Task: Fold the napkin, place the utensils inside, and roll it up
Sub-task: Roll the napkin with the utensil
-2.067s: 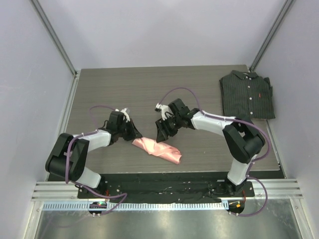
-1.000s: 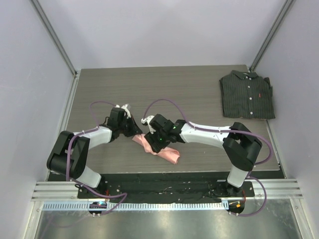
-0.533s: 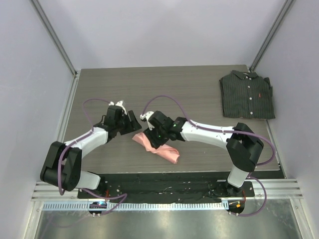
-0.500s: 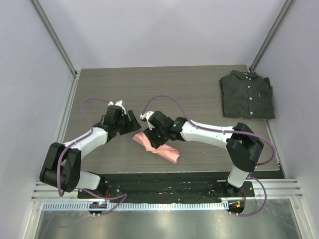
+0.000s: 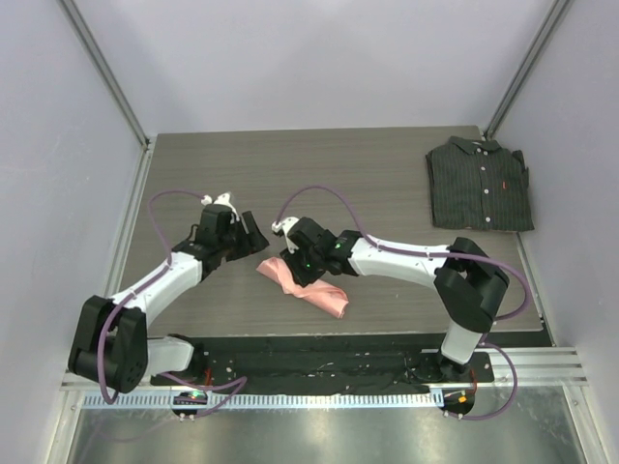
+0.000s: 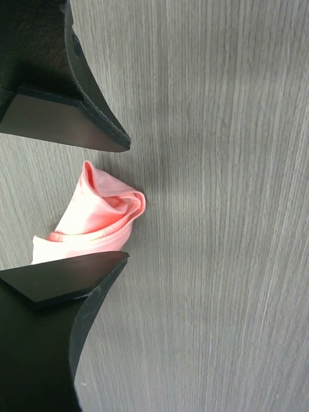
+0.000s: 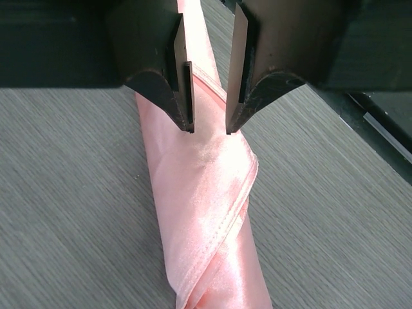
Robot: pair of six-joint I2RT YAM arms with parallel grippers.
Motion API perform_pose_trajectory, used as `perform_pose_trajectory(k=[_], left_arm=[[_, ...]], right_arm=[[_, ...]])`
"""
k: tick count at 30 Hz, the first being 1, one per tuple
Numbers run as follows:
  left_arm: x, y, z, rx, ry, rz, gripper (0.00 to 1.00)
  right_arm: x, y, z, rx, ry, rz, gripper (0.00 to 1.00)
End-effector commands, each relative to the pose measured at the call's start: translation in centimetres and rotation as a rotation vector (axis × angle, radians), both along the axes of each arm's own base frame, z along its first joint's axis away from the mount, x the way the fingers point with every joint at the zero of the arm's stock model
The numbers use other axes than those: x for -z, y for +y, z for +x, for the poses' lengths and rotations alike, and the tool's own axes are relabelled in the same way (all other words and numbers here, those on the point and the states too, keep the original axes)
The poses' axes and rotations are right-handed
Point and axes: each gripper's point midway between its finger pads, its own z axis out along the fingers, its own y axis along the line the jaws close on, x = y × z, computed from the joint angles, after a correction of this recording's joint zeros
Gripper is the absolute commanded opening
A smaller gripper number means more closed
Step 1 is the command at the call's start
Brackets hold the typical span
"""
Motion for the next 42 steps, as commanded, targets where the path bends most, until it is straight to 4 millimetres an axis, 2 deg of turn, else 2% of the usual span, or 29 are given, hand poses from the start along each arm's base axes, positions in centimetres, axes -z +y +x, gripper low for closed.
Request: perform_pose_trajectory(k=[1, 7, 13, 19, 21, 29, 32, 34, 36, 37, 38, 39, 42], left_arm=[[-2.7, -0.9, 0.8, 0.011, -0.061, -0.063, 0.67], [-3.2, -2.0, 0.7, 0.033, -0.07, -0.111, 0.66], [-3.3, -3.4, 0.2, 0.055, -0.068, -0.161, 0.64], [-2.7, -4.9, -1.2, 0.068, -0.046, -0.233, 0.62], [-3.1, -5.3, -1.1, 0.065, -0.068, -0.268, 0.61], [-0.8, -5.9, -2.3, 0.066, -0.012, -0.316, 0.59], [-1.5, -6.0, -2.0, 0.07, -0.028, -0.311, 0.59], [-2.0, -5.4, -1.8, 0.051, -0.034, -0.278, 0.61], [-3.8, -4.6, -0.9, 0.032, -0.088, -0.238, 0.63], [-3.6, -4.2, -1.3, 0.025, -0.067, -0.208, 0.66], [-4.1, -3.9, -1.1, 0.023, -0.08, -0.189, 0.68], [-5.3, -3.7, -0.7, 0.019, -0.108, -0.185, 0.73], [-6.2, -2.1, -0.7, -0.015, -0.106, -0.131, 0.85]], right_arm=[[0.4, 0.9, -0.4, -0.005, 0.029, 0.037, 0.33], [1.7, 0.8, -1.0, -0.011, 0.071, 0.022, 0.3], [2.1, 1.1, -1.5, -0.018, 0.091, 0.026, 0.3], [3.7, 0.8, -1.8, 0.002, 0.127, -0.007, 0.29], [4.4, 0.6, -2.1, 0.011, 0.149, -0.021, 0.29], [5.1, 0.5, -2.3, 0.02, 0.17, -0.037, 0.29], [4.1, 0.8, -2.1, 0.01, 0.159, -0.014, 0.3], [2.9, 1.3, -1.9, -0.007, 0.14, 0.012, 0.35], [1.2, 1.7, -1.8, -0.022, 0.117, 0.052, 0.4], [0.4, 2.0, -1.7, -0.031, 0.107, 0.069, 0.43], [-0.7, 2.2, -1.6, -0.037, 0.092, 0.09, 0.45], [-1.2, 2.4, -1.8, -0.048, 0.092, 0.105, 0.47], [-3.3, 3.0, -1.8, -0.064, 0.073, 0.156, 0.56]])
